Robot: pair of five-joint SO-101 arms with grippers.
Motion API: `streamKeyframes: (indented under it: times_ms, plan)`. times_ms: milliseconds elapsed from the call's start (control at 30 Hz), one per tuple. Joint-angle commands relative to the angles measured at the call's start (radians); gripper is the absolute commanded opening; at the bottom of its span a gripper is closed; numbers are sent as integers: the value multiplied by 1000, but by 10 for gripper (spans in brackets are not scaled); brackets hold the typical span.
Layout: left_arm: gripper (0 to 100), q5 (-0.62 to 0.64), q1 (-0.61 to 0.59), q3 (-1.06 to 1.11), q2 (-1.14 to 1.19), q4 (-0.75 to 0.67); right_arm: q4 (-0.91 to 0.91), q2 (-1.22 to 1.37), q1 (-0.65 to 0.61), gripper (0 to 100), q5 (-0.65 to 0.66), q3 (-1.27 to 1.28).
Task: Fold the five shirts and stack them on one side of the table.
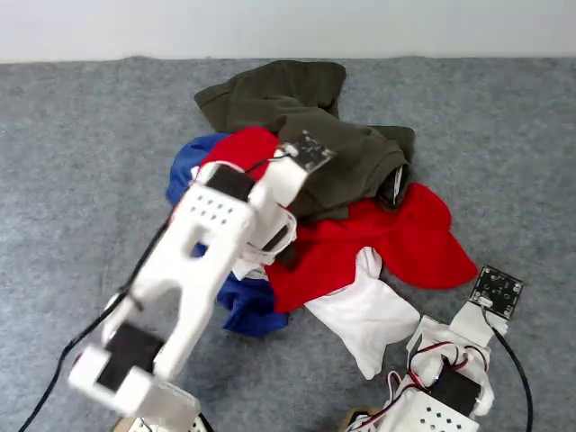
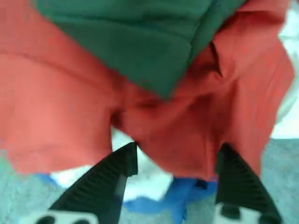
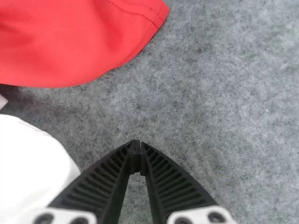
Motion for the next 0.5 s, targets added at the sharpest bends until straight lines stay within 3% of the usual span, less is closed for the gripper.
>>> streamKeyframes:
  times_ms: [0, 233, 333, 433, 467]
  plan:
    - [279, -31, 3, -110, 149, 8, 4, -2, 16, 11, -6, 14]
    - [263, -49, 2, -205, 427, 6, 4, -2, 16, 11, -6, 14]
    - [167, -55, 9, -225, 496, 11, 4, -2, 16, 11, -6, 14]
    - [5, -55, 8, -246, 508, 14, 4, -2, 16, 11, -6, 14]
    - [18, -55, 5, -252, 506, 34, 4, -2, 16, 11, -6, 14]
